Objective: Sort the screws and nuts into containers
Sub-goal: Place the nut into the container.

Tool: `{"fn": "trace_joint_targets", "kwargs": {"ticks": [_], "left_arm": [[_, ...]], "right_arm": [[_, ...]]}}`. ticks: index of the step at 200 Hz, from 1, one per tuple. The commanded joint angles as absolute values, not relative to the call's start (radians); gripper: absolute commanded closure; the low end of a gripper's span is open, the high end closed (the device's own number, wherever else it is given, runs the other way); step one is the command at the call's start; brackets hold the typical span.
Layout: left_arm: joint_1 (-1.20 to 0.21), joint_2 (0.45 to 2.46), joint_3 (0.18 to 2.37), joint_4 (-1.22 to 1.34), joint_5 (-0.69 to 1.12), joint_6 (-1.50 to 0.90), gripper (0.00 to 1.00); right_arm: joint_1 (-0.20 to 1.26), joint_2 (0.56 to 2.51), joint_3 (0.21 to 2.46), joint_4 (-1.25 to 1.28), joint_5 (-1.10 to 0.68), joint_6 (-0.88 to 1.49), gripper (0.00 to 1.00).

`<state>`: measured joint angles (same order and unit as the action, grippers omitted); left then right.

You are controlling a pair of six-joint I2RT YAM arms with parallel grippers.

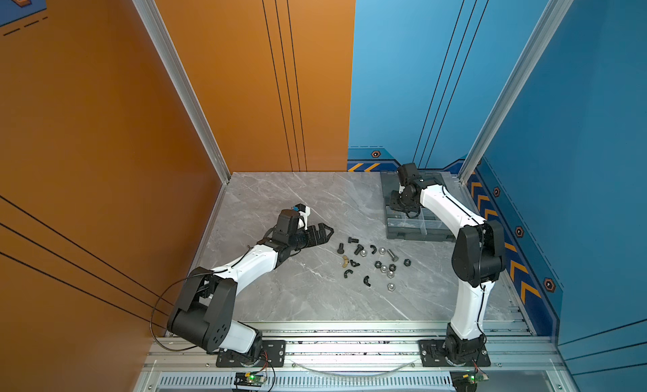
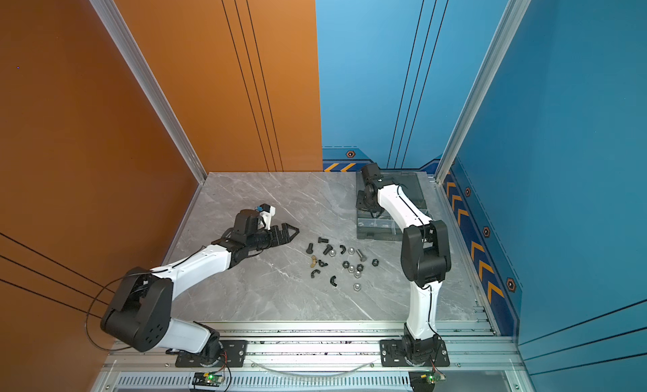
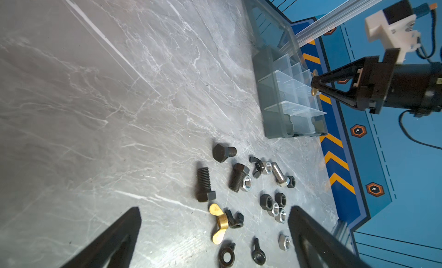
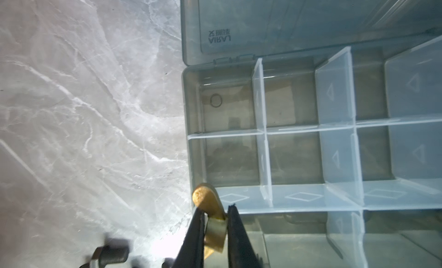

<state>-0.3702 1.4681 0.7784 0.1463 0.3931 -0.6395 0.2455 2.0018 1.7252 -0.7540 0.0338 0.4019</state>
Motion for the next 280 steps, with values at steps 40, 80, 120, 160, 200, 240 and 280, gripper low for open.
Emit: {"fn": "trace_joint_targets", "kwargs": {"ticks": [40,80,120,160,200,240,280], "left_arm": [[-0.397,1.507,0.831,0.168,0.442,-0.659,0.02],[-0.408,1.523,0.844,0.166,0.443,-0.657,0.02],[-0.413,1.529,0.849,0.163,0.446,-0.656,0.02],[-0.413,1.531,0.852,0.153,0.444,-0.652,0.02],[-0.414,1.535,0.861,0.153,0.449,-0.655,0.02],[-0.397,1.543,0.857,0.155,0.486,-0.706,0.02],[-0.361,1.525,0.815,0.155,0.525,-0.75,0.02]], "right_arm": [[0.214,2.107,1.79,-0.807,0.124,0.368,1.0],[0.215,2.144,1.835,-0.807,0.123,0.368,1.0],[0.219,2.173,1.853,-0.808,0.13,0.375,0.93],[0.219,2.174,1.872,-0.823,0.141,0.373,0.7],[0.223,2.122,1.873,-0.849,0.107,0.361,0.63],[0.268,1.928,1.735,-0.854,-0.028,0.389,0.58],[0.404,1.784,1.572,-0.831,-0.086,0.503,0.58]]}}
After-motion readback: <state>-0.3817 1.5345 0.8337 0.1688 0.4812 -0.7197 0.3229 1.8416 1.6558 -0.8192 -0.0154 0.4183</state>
